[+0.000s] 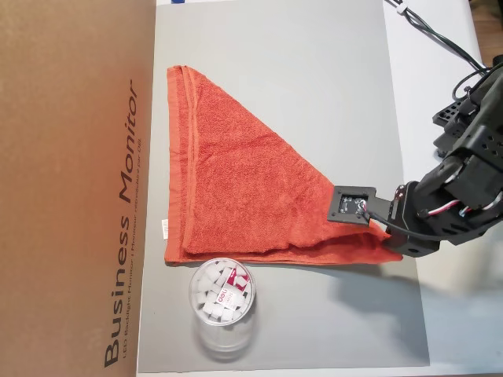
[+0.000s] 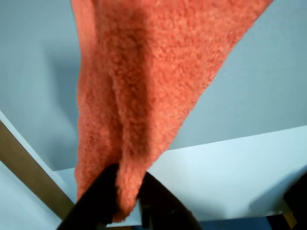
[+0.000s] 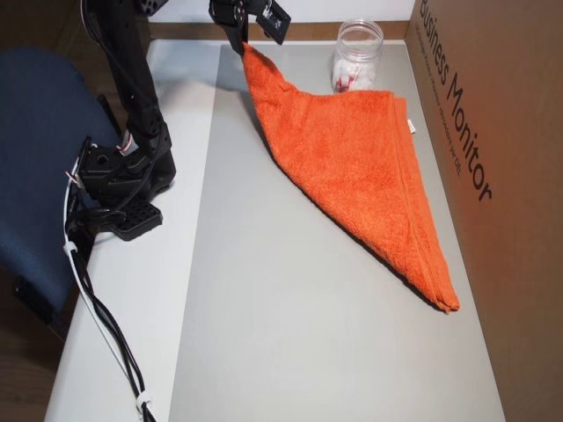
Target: Fold the blanket.
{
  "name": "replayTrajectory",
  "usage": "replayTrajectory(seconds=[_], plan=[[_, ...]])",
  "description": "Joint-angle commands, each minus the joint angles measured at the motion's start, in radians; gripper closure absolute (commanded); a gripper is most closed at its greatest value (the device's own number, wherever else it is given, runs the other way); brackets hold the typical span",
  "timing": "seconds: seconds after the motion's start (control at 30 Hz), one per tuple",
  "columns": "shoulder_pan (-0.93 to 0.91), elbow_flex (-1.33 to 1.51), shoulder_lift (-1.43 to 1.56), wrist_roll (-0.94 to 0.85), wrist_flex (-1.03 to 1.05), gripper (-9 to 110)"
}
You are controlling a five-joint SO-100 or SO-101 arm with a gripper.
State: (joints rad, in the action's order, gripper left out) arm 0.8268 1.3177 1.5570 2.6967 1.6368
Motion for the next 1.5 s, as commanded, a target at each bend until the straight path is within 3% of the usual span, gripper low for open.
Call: replayTrajectory(seconds=[0.0,0.97,1.47], plan=[[-0.028,-0.074,0.051,0.005,0.037,102],[-0.471,-0.152,0.244,-0.199,0.060,102],[-0.630,-0.411,0.118,-0.321,0.057,102]])
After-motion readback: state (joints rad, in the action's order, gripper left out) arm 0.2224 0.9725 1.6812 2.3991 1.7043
